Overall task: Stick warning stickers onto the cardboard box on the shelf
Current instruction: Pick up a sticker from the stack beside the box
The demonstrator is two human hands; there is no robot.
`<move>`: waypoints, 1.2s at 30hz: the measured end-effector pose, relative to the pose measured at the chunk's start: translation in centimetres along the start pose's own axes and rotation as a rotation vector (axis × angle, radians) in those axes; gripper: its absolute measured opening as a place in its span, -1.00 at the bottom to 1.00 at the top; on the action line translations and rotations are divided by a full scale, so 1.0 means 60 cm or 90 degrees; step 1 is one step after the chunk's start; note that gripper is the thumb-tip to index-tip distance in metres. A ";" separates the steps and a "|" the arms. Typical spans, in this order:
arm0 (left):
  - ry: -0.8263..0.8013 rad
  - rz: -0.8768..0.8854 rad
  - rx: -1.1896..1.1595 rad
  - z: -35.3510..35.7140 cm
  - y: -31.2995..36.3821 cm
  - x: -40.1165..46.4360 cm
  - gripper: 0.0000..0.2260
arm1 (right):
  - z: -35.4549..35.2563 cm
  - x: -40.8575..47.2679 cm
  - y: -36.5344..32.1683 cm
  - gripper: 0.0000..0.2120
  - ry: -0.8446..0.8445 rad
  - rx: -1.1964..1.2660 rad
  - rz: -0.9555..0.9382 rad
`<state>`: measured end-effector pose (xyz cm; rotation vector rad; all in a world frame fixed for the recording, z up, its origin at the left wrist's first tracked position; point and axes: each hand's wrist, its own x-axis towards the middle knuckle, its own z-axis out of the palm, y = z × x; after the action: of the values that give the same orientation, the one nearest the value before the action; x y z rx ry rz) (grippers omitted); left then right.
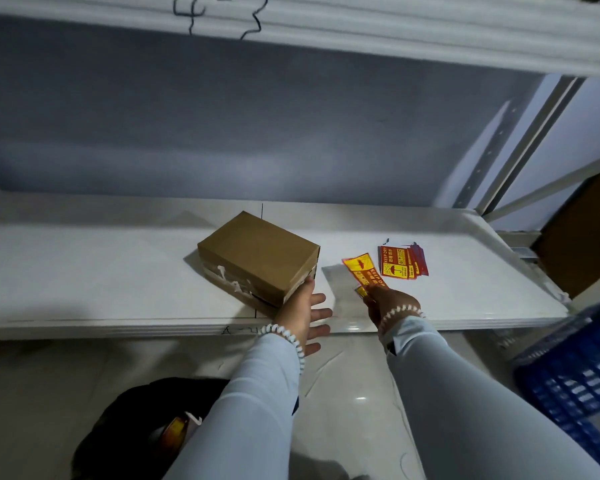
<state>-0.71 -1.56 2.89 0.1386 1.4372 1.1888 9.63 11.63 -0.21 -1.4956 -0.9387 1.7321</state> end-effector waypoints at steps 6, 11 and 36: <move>0.080 0.144 0.033 -0.005 0.024 -0.060 -0.66 | -0.003 -0.060 -0.006 -0.91 -0.085 -0.045 -0.044; 0.206 0.254 0.176 -0.040 0.043 -0.117 -0.59 | 0.001 -0.133 -0.024 -0.81 -0.268 -0.217 -0.053; 0.045 0.156 -0.346 -0.031 0.008 -0.257 -0.83 | 0.078 -0.307 0.003 -0.60 -0.230 -0.677 -0.490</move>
<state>1.99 -12.90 13.17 -0.1092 1.1302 1.7607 7.43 -4.46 9.67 -1.0542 -2.4764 0.9105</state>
